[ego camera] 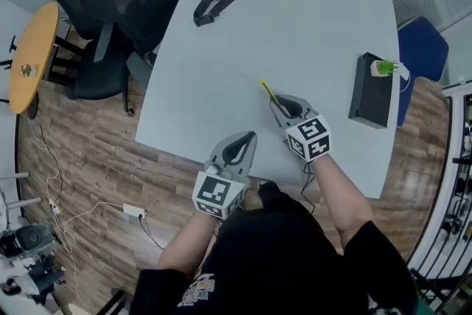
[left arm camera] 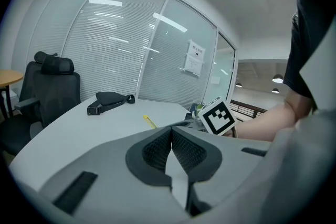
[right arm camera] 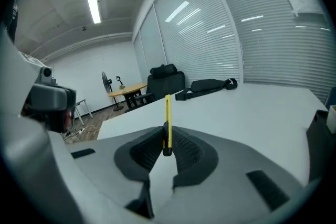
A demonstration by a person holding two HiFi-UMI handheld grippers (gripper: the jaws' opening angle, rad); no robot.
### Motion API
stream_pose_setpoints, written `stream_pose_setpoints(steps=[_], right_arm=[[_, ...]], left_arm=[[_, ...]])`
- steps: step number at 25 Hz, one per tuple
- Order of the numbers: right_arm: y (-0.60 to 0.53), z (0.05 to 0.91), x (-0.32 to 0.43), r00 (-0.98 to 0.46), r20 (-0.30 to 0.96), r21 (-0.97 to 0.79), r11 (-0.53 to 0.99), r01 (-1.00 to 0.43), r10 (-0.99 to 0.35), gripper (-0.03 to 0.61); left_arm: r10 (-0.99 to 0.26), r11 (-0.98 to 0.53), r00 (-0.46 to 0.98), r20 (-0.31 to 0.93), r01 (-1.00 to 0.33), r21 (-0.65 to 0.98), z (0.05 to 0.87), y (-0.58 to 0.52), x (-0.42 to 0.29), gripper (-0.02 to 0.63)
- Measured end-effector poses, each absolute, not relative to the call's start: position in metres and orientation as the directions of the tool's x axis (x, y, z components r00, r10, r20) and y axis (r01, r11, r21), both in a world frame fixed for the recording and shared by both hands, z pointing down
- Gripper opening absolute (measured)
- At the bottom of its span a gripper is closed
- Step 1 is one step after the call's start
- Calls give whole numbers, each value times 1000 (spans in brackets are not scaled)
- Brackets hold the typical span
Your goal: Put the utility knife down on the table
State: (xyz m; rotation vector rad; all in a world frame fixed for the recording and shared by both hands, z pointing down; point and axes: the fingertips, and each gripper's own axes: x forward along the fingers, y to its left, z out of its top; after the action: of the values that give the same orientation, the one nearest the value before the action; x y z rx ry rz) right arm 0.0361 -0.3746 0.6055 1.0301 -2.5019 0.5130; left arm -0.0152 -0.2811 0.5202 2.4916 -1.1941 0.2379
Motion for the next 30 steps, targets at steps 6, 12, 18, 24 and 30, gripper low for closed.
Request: stream_pose_setpoints(steps=[6,12,18,24,30], right_arm=[[-374,651,36,-628,575,-192,659,-727,-524,55],[-374,682,33,-607,633,-205,651,-730,-481,55],[-369,709,30,-586,688,-216,649,-729,-429,56],[-363,726,29,-545,742,-190,657,-730,-391,57],[-361,732,28,-518,763,-165,658,-734,-387,58]], left_arm=[[-716,-564,624,313,-782,266,525,-285,-17,6],[-716,-550,615,330,-788,276,534,-287,-22,6],[-719,-529,600,350,-800,283,541,-282,-27,5],[-724,-515,589,359,-808,285,543,-276,-32,6],[-729,-507,581,362,-814,285,544,-270,-37,6]])
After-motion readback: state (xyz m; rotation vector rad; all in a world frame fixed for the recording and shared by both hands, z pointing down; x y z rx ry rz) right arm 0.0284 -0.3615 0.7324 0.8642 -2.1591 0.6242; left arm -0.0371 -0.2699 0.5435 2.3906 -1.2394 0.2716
